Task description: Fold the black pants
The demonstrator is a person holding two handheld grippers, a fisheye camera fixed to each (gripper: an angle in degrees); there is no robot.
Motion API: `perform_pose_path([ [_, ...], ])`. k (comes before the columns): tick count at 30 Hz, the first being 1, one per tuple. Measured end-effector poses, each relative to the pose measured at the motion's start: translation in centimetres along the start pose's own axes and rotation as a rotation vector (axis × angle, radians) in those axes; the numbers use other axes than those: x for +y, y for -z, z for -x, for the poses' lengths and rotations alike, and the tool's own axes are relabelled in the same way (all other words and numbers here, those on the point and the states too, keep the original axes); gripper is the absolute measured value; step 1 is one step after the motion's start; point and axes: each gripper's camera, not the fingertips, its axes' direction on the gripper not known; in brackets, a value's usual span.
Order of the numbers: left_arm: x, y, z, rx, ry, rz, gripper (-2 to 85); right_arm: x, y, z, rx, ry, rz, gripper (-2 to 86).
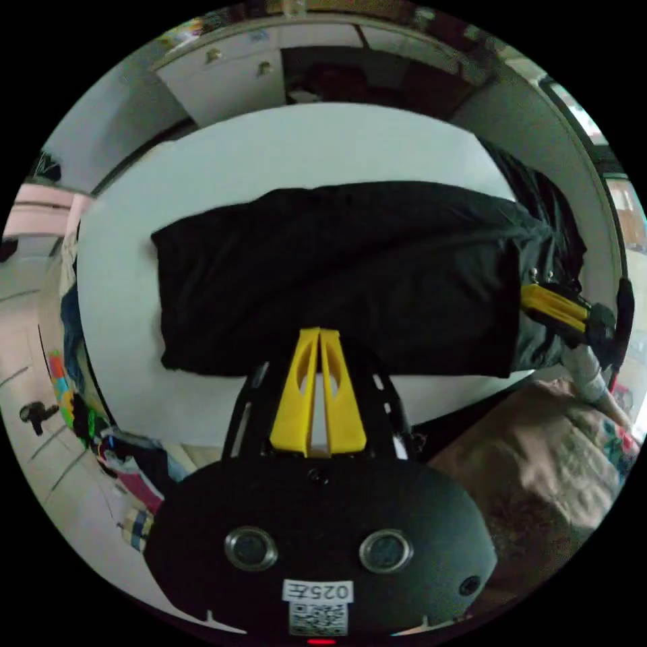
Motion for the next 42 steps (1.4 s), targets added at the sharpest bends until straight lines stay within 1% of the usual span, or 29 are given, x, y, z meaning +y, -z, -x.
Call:
perform_pose_path([
  [1,0.9,-0.2,1.2,0.028,0.027,0.039,-1.0,0.7,-0.2,1.1,0.066,-0.011,-0.047,0.9],
  [3,2.4,0.6,1.9,0.056,0.016,0.014,-1.0,1.7,-1.2,2.1,0.108,-0.046,-0.043,-0.3],
  [6,4.9,0.9,1.4,0.042,-0.041,0.05,-1.0,4.2,-2.0,2.9,0.073,-0.11,-0.025,-0.7],
  [7,5.9,0.9,0.9,0.05,-0.085,0.093,-1.0,5.1,-2.4,2.9,0.046,-0.137,-0.013,-0.7],
  [8,7.0,0.7,0.7,0.086,-0.101,0.137,-1.0,5.7,-2.7,2.8,0.023,-0.15,0.004,-0.7],
  [10,8.5,0.8,0.9,0.15,-0.091,0.163,-1.0,5.9,-3.3,2.7,0.001,-0.166,0.048,-0.3],
  [12,9.6,1.2,1.2,0.176,-0.103,0.16,-1.0,4.9,-3.9,2.0,-0.058,-0.213,0.138,0.6],
  [13,9.9,1.7,1.5,0.173,-0.099,0.167,-1.1,3.5,-3.6,1.2,-0.125,-0.258,0.184,4.3],
  [14,9.9,2.3,1.9,0.156,-0.086,0.186,-1.2,1.9,-1.9,0.4,-0.175,-0.265,0.11,7.1],
  [15,9.8,2.7,2.2,0.146,-0.079,0.189,-1.2,0.9,-0.7,0.1,-0.184,-0.256,0.047,8.0],
  [17,9.5,5.5,3.2,0.152,-0.07,0.141,-1.4,-4.1,2.8,-1.7,-0.079,-0.236,-0.139,11.2],
  [19,9.1,7.8,4.0,0.198,-0.055,0.09,-1.2,-8.7,2.7,-3.3,0.008,-0.202,-0.183,11.9],
  [21,8.9,9.7,4.9,0.265,-0.012,0.036,-0.7,-13.0,-0.1,-4.9,0.073,-0.176,-0.128,12.1],
  [23,8.5,11.7,5.8,0.403,0.044,-0.033,-0.2,-16.7,-4.9,-6.7,0.065,-0.192,0.003,11.3],
  [24,8.4,12.2,5.9,0.438,0.056,-0.054,-0.1,-17.2,-5.7,-7.0,0.079,-0.199,0.014,10.6],
  [25,8.1,13.0,6.0,0.498,0.069,-0.092,-0.1,-17.6,-7.2,-7.2,0.142,-0.223,0.045,8.5],
  [26,7.7,13.5,5.9,0.535,0.087,-0.116,0.0,-17.6,-7.4,-7.1,0.237,-0.235,0.003,5.7],
  [27,7.5,13.7,5.8,0.553,0.094,-0.126,0.0,-17.6,-7.8,-7.0,0.255,-0.237,0.011,4.1],
  [28,6.8,14.0,5.6,0.588,0.1,-0.144,0.0,-17.3,-8.4,-6.8,0.234,-0.216,-0.018,0.8],
  [30,5.6,14.3,5.1,0.637,0.122,-0.172,0.2,-17.0,-9.2,-6.5,0.237,-0.212,-0.07,-0.2],
  [32,3.4,14.3,4.3,0.741,0.142,-0.2,1.3,-16.9,-10.2,-5.7,0.158,-0.12,-0.04,-0.7],
  [33,2.8,14.2,4.1,0.764,0.154,-0.199,1.7,-16.7,-10.5,-5.4,0.127,-0.095,-0.025,-0.8],
  [35,0.3,13.0,3.2,0.864,0.206,-0.176,4.2,-15.0,-11.5,-4.1,0.086,-0.012,0.028,-0.9],
  [38,-2.1,11.5,1.8,0.963,0.253,-0.117,6.2,-11.9,-11.6,-2.4,0.025,0.092,0.042,-1.0],
  [40,-2.9,11.3,0.9,0.952,0.257,-0.103,6.5,-10.1,-11.3,-2.0,-0.053,0.107,0.041,-1.0],
  [42,-3.4,11.6,0.4,0.904,0.276,-0.102,6.6,-8.7,-11.2,-1.9,-0.086,0.104,0.044,-1.0],
])
